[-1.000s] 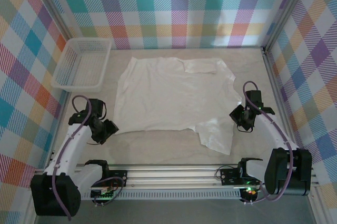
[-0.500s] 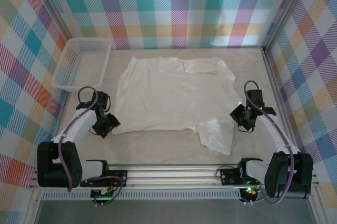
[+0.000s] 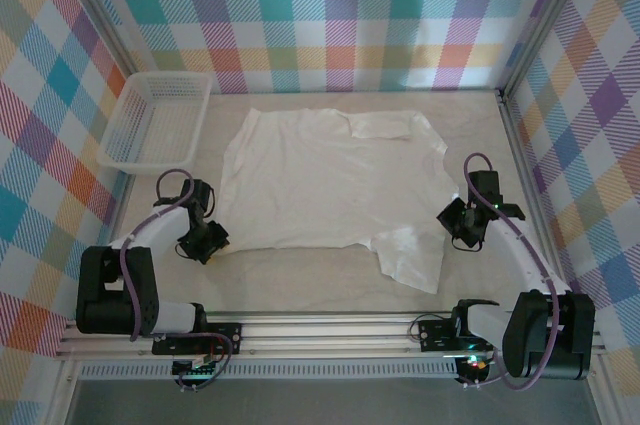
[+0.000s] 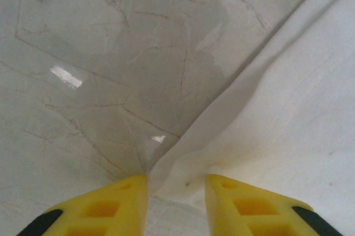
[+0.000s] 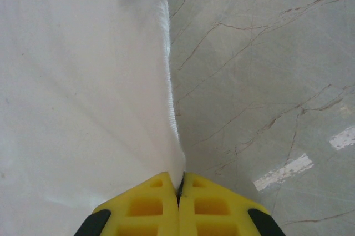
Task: Fold the inside-out t-shirt
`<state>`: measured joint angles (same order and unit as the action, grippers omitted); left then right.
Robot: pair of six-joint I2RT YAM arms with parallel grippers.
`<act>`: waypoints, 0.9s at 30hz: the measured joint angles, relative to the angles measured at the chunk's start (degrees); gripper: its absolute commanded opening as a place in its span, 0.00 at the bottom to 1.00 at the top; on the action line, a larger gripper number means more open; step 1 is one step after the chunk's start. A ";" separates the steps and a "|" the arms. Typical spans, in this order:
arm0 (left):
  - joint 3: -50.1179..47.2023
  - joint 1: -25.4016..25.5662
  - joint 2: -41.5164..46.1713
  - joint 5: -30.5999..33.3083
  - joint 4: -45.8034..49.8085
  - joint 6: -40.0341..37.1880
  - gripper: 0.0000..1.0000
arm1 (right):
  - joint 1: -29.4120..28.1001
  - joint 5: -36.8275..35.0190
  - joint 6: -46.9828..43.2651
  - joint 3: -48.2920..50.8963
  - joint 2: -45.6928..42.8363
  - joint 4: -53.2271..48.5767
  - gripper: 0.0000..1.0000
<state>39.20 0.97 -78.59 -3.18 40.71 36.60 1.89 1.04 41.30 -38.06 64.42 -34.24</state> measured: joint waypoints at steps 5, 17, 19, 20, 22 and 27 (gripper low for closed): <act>-0.02 -0.04 -1.14 0.20 -1.01 0.00 0.12 | 0.00 -0.04 0.00 0.00 0.00 -0.37 0.00; -0.04 -2.58 8.33 2.43 3.32 -0.02 0.00 | 2.80 -2.45 -1.05 0.04 -0.11 -4.50 0.00; -0.04 -2.69 8.59 2.36 4.11 -0.20 0.00 | 2.93 -2.71 -1.51 0.22 -0.26 -5.33 0.00; -0.09 -2.69 8.55 2.12 4.35 -0.39 0.00 | 2.93 -2.80 -1.55 0.48 -0.44 -5.64 0.00; -0.04 -2.69 8.55 1.40 4.35 -0.76 0.00 | 2.93 -2.73 -1.73 1.09 -0.90 -6.10 0.00; 4.79 -2.69 7.80 -0.57 6.29 -2.86 0.00 | 2.97 -2.51 -1.77 0.90 -1.60 -7.10 0.00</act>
<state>43.99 -1.72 -70.78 -3.75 47.00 33.74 4.86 -1.48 39.53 -37.17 62.83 -41.34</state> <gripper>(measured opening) 0.049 0.049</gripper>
